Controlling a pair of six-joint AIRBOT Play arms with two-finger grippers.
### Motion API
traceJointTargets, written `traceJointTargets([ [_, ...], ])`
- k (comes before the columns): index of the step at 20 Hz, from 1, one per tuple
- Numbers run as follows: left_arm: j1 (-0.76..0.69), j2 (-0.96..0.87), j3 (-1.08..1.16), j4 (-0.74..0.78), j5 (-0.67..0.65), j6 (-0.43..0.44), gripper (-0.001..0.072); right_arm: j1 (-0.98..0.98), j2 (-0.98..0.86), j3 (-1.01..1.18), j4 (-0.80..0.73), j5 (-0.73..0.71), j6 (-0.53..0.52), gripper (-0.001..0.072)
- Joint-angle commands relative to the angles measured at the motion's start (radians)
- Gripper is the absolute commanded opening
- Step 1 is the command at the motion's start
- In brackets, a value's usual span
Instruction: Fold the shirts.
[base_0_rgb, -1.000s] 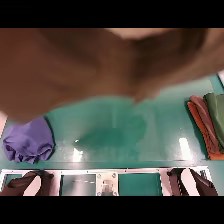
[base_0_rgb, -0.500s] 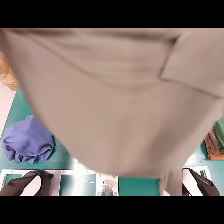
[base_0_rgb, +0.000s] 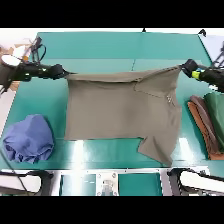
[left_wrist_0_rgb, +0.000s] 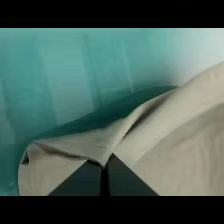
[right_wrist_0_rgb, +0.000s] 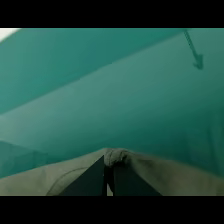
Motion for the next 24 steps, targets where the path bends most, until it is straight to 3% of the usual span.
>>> traceJointTargets([
  [1, -0.012, -0.167, 0.119, -0.045, 0.097, -0.008, 0.0022, 0.016, -0.225, 0.146, 0.000, -0.046, 0.016, 0.0023],
  [4, -0.012, -0.204, 0.233, -0.045, 0.121, -0.061, 0.0023, 0.016, -0.303, 0.296, 0.000, -0.035, 0.080, 0.0023],
  [11, -0.012, -0.209, 0.311, -0.043, 0.131, -0.063, 0.0023, 0.013, -0.308, 0.403, -0.012, -0.001, 0.079, 0.0023],
  [14, -0.012, -0.217, 0.311, 0.029, 0.048, -0.088, 0.0023, 0.002, -0.312, 0.395, -0.120, 0.113, 0.107, 0.0023],
  [19, -0.012, -0.220, 0.310, 0.321, -0.230, -0.181, 0.0024, -0.073, -0.308, 0.395, -0.369, 0.419, 0.215, 0.0021],
  [21, -0.013, -0.220, 0.283, 0.331, -0.297, -0.192, 0.0023, -0.088, -0.307, 0.383, -0.464, 0.512, 0.215, 0.0021],
  [24, -0.013, -0.220, 0.188, 0.327, -0.312, -0.195, 0.0023, -0.089, -0.308, 0.300, -0.518, 0.518, 0.214, 0.0021],
])
